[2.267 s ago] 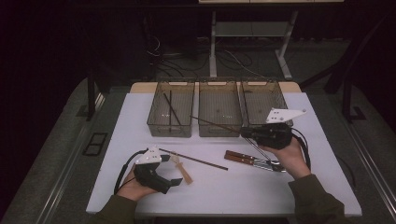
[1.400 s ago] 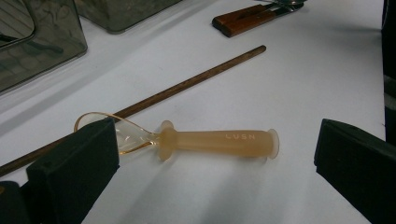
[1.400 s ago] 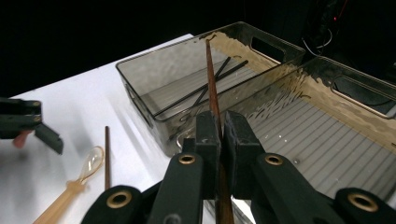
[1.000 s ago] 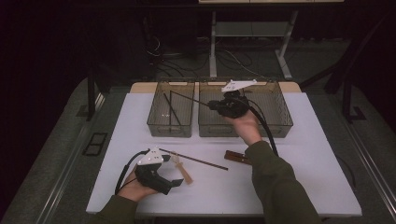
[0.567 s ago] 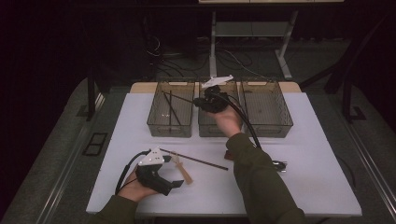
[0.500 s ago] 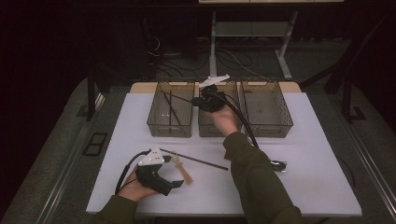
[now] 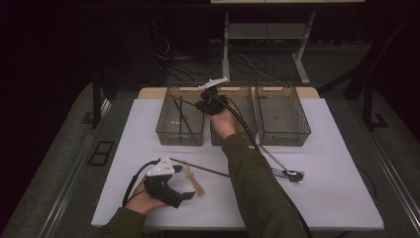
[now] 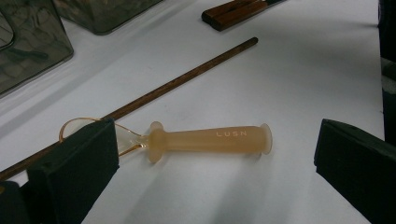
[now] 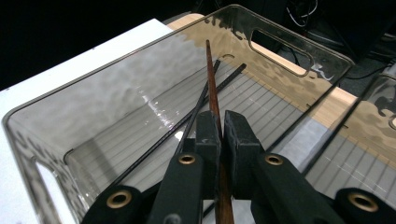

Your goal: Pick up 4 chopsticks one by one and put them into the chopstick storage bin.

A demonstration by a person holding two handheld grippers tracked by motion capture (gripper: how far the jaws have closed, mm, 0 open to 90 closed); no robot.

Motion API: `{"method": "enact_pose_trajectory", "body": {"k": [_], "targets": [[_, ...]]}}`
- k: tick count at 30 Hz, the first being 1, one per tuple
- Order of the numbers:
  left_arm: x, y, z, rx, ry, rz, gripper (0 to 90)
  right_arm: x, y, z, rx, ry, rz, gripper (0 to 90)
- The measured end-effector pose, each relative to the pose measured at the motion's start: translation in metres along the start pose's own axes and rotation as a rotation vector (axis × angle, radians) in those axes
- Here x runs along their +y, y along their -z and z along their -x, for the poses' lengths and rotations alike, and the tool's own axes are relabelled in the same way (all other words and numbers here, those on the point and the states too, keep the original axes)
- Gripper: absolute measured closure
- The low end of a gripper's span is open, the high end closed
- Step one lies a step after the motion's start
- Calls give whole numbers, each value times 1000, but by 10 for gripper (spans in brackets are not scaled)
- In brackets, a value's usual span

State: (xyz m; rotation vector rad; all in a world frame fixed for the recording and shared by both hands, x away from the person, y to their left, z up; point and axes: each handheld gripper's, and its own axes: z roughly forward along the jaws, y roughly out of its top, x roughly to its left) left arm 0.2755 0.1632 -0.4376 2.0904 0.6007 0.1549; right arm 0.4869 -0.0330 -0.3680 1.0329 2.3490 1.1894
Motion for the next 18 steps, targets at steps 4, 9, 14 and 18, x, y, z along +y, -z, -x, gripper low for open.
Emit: {"method": "enact_pose_trajectory", "body": {"k": [4, 9, 14, 18], "targets": [[0, 0, 0, -2, -1, 1, 0, 2, -8, -3, -14, -1, -15, 848], [0, 0, 0, -5, -3, 1, 0, 3, -13, -4, -11, -1, -24, 819], [0, 0, 0, -6, -2, 1, 0, 1, -14, -4, -9, -9, -26, 746], [0, 0, 0, -5, -1, 1, 0, 2, -11, -3, 9, -19, -25, 690]]}}
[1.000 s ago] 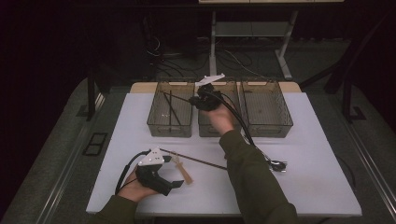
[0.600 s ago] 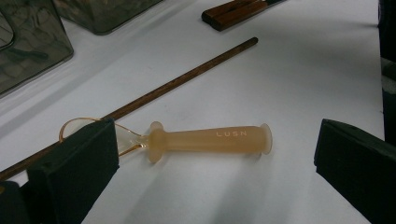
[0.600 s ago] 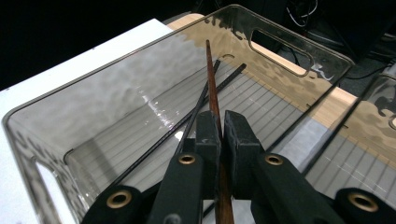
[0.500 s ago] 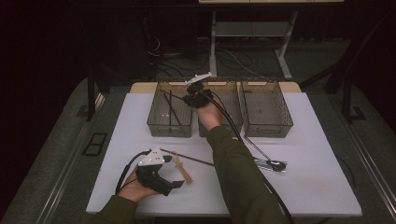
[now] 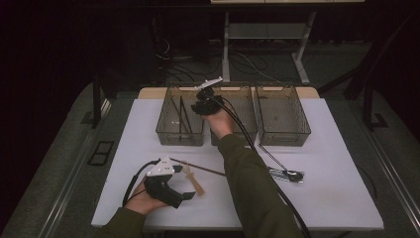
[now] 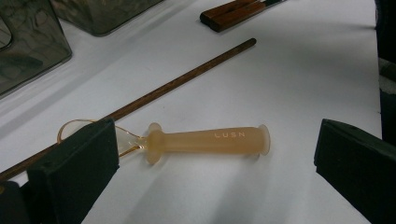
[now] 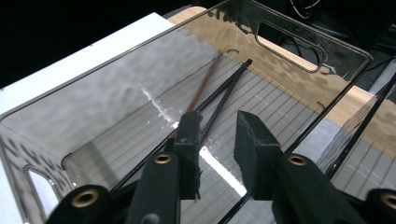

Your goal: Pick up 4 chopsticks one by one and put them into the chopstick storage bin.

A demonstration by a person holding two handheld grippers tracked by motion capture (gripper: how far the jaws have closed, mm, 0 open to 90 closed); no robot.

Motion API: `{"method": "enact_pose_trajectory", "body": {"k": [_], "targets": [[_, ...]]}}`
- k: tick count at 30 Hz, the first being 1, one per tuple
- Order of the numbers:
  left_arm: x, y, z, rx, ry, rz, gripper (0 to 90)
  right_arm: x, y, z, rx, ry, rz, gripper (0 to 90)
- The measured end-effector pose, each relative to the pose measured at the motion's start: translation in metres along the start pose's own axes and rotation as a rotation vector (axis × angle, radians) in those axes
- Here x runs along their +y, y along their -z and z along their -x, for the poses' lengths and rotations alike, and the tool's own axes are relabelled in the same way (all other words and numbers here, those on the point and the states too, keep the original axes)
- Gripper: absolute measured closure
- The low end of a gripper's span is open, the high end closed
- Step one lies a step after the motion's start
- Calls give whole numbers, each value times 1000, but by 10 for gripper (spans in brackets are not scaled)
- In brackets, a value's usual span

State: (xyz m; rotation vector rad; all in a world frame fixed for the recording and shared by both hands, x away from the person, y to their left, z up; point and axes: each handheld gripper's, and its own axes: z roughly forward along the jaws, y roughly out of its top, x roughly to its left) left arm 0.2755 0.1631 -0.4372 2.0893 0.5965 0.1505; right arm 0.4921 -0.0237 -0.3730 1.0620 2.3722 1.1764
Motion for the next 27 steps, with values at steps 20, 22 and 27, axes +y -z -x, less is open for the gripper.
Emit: {"method": "enact_pose_trajectory", "body": {"k": [20, 22, 27], "targets": [[1, 2, -3, 21, 26, 17, 0, -39, 65, 6, 152, 46, 9, 275], [1, 2, -3, 26, 36, 20, 0, -45, 75, 6, 155, 53, 16, 252], [2, 2, -6, 53, 27, -12, 0, -63, 98, 7, 181, 43, 38, 229]]}}
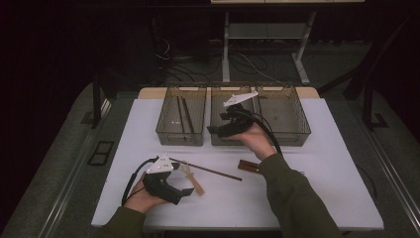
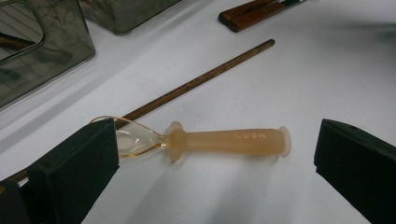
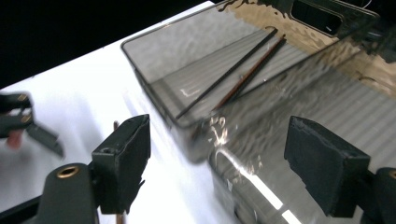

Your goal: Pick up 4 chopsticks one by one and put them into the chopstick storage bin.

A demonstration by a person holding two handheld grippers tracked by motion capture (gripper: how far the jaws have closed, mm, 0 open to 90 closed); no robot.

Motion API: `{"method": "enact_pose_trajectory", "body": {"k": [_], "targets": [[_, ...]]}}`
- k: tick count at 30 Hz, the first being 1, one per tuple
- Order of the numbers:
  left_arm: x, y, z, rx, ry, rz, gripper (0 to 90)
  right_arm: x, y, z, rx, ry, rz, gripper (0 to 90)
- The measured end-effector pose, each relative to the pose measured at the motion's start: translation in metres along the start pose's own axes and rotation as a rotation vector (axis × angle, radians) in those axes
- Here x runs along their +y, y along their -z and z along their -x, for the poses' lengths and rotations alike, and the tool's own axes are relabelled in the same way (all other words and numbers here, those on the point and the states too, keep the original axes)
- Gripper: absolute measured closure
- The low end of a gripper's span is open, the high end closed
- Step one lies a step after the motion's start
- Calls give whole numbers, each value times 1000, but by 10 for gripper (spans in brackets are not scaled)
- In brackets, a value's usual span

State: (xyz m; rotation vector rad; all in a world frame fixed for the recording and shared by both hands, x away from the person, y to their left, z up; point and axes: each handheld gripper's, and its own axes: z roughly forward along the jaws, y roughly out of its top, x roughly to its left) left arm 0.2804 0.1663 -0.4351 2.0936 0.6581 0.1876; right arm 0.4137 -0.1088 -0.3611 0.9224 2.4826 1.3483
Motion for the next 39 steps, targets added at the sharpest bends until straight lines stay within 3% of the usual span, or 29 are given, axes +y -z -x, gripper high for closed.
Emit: {"method": "enact_pose_trajectory", "body": {"k": [3, 9, 18, 25, 30, 35, 39], "targets": [[1, 0, -1, 9, -1, -5, 0, -12, 15, -2, -4, -11, 20, 210], [2, 0, -3, 24, 8, -14, 0, -40, 43, -3, -54, 22, 54, 202], [5, 5, -10, 52, 29, -15, 66, -84, 78, -3, -110, 23, 60, 192], [10, 13, -25, 106, 63, 20, 228, -128, 103, -6, -121, -4, 78, 184], [11, 14, -35, 129, 77, 17, 344, -149, 118, -5, -121, -17, 78, 184], [13, 14, -41, 136, 62, 3, 500, -165, 132, -4, -124, -42, 100, 183], [16, 13, -50, 172, 53, -22, 645, -176, 139, -7, -128, -53, 96, 183]]}}
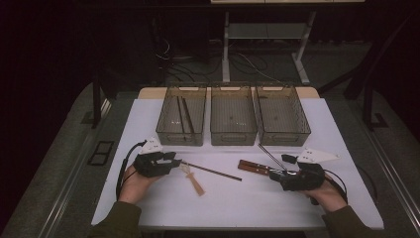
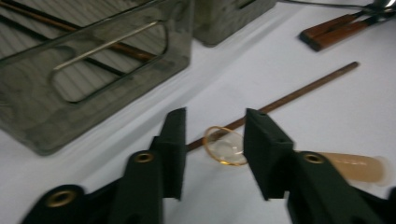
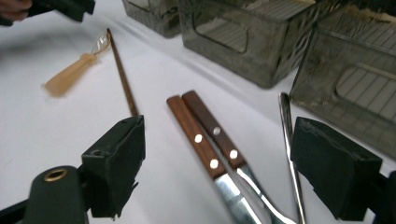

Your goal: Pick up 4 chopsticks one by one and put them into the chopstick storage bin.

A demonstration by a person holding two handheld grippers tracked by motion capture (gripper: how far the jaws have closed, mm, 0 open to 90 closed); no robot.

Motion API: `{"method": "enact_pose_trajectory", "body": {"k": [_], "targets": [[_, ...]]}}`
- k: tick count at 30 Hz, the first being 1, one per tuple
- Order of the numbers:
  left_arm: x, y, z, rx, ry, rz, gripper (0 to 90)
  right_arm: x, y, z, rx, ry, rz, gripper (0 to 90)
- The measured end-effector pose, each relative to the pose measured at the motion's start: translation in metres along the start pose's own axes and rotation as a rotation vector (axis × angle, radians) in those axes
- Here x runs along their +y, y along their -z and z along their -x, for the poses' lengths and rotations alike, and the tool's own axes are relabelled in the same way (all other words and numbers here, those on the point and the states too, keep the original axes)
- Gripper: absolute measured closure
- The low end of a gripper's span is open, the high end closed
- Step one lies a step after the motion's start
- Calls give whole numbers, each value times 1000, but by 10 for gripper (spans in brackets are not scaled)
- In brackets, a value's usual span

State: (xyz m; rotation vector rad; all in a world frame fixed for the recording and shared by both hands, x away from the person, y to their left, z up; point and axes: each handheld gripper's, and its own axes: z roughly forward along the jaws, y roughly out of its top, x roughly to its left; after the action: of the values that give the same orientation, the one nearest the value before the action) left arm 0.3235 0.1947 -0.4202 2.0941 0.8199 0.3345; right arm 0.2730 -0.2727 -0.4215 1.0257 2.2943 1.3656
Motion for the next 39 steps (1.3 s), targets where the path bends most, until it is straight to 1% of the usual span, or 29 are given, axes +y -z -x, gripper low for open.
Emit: {"method": "enact_pose_trajectory", "body": {"k": [3, 4, 6, 8, 11, 12, 14, 16, 17, 18, 19, 20, 21, 24, 28, 30, 33, 35, 39], "targets": [[0, -2, -8, 29, 6, -23, 776, -6, 5, -2, -4, 11, -8, 184], [-2, -3, -11, 42, 16, -28, 806, -7, 6, -2, -5, 19, -12, 183], [-4, -4, -16, 72, 39, -46, 855, -10, 8, -4, -7, 19, -12, 184], [-5, -7, -22, 106, 59, -57, 889, -12, 8, -4, -4, 24, -20, 183], [-7, -9, -26, 131, 83, -80, 890, -12, 7, -5, -2, 27, -24, 183], [-8, -10, -27, 132, 86, -87, 890, -12, 7, -6, -1, 28, -22, 184], [-9, -13, -29, 138, 85, -114, 889, -12, 6, -6, 0, 33, -25, 183], [-10, -15, -28, 144, 86, -124, 890, -13, 5, -6, -1, 37, -29, 183], [-10, -17, -28, 154, 86, -122, 890, -13, 5, -6, 0, 37, -31, 183], [-10, -17, -27, 160, 84, -131, 890, -13, 5, -6, 1, 38, -32, 183], [-10, -18, -28, 161, 79, -134, 890, -13, 5, -6, 1, 38, -31, 183], [-10, -19, -28, 162, 85, -129, 890, -13, 6, -6, 2, 39, -30, 184], [-10, -19, -29, 164, 73, -150, 890, -13, 6, -6, 2, 38, -30, 184], [-11, -22, -29, 162, 74, -158, 890, -13, 6, -6, 1, 38, -30, 183], [-10, -23, -29, 161, 73, -157, 890, -13, 6, -6, 1, 40, -30, 183], [-10, -23, -28, 154, 70, -159, 890, -13, 6, -6, 0, 40, -30, 184], [-9, -25, -27, 157, 64, -157, 890, -13, 6, -6, 0, 39, -29, 183], [-8, -25, -28, 150, 61, -164, 890, -12, 6, -6, -1, 40, -29, 183], [-7, -28, -26, 132, 53, -157, 890, -12, 6, -6, -3, 41, -27, 184]]}}
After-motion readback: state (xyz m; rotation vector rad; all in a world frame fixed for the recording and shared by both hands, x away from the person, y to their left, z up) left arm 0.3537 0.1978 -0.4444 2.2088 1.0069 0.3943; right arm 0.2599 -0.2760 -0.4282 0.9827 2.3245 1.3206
